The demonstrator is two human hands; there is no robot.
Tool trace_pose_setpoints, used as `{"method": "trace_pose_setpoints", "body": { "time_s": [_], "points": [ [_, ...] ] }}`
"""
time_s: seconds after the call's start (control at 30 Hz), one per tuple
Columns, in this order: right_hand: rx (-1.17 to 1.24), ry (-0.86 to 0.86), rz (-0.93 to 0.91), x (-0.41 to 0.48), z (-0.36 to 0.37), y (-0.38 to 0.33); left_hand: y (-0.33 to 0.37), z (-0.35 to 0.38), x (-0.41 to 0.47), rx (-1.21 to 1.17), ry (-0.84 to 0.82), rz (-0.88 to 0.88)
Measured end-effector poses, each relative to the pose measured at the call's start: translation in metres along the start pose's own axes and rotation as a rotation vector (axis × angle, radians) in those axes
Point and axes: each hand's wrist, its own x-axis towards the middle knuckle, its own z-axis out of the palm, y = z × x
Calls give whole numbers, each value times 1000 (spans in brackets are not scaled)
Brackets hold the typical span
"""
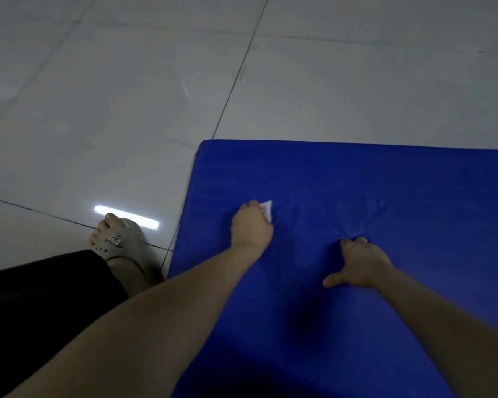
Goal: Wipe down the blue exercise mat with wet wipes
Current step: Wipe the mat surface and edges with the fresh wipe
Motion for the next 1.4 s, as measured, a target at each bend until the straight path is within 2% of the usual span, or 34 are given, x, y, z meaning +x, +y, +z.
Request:
{"method": "trace_pose_setpoints", "body": {
  "time_s": [0.23, 0.37, 0.5, 0.6, 0.73, 0.83, 0.93, 1.03, 1.23, 1.4],
  "points": [
    [24, 17, -42, 2, 1, 1, 93, 55, -46, 73, -278, 312],
    [19, 17, -39, 3, 0, 1, 78, 38, -30, 238, -256, 416],
    [18, 12, -54, 4, 0, 2, 15, -2, -11, 307, -196, 291],
    [13, 1, -43, 3, 0, 2, -54, -41, 0, 355, -77, 103],
    [26, -3, -31, 2, -1, 1, -124, -79, -1, 281, 19, -96],
    [24, -3, -23, 2, -1, 1, -123, -76, -3, 187, 95, -247],
    [13, 2, -22, 4, -1, 1, -92, -54, -7, 126, 120, -291],
    [3, 4, -18, 4, -1, -1, -51, -22, -16, 109, 88, -210],
    [-39, 25, -26, 4, -1, 0, 44, 35, -48, 154, -76, 69],
    [-82, 126, -108, 9, 3, -3, 92, 63, -74, 97, -282, 269]
  ]
}}
